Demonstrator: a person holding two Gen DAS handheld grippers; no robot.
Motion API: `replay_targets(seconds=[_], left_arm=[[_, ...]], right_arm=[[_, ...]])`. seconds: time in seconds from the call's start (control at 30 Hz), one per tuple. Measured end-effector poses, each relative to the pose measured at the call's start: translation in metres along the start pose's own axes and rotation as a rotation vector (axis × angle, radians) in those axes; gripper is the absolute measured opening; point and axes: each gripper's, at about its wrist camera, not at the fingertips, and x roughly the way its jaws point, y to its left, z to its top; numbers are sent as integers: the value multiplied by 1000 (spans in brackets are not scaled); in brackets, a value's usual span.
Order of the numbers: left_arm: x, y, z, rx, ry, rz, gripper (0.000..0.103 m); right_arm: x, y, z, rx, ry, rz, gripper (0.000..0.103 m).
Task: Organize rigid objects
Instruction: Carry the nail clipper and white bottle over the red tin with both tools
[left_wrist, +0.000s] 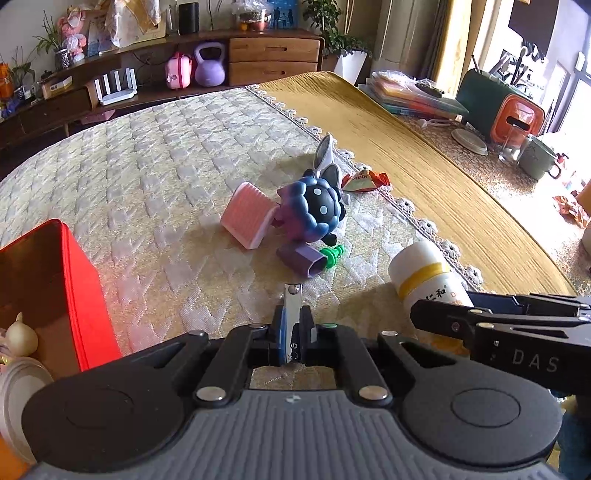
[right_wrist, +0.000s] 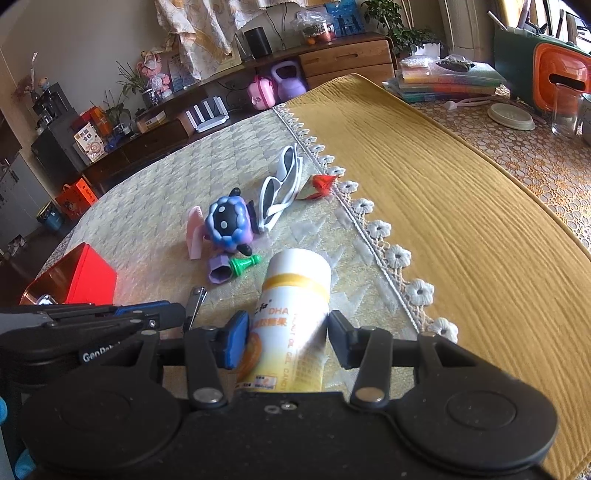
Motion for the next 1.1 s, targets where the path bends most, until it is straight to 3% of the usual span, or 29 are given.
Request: replay_targets(seconds=[0.17,0.37,0.6,0.8,1.1], left_arm=[[8,1,4,-25,30,-16,14],[21,0,4,-33,34,6,40],[30,-8,9,26,15,69,38],[32,-19,8,77,1,55,12],[23,-16,4,67,3,65,11]], right_arm=[[-1,-2,-2,-8,2,3,46],[-2,-4,-5,-15,0,14,46],[-1,-6,-6,-16,-6,24,46],[-2,-7,-7,-15,-10,28,46],[-6,-3,-9,-20,-14,7,46]])
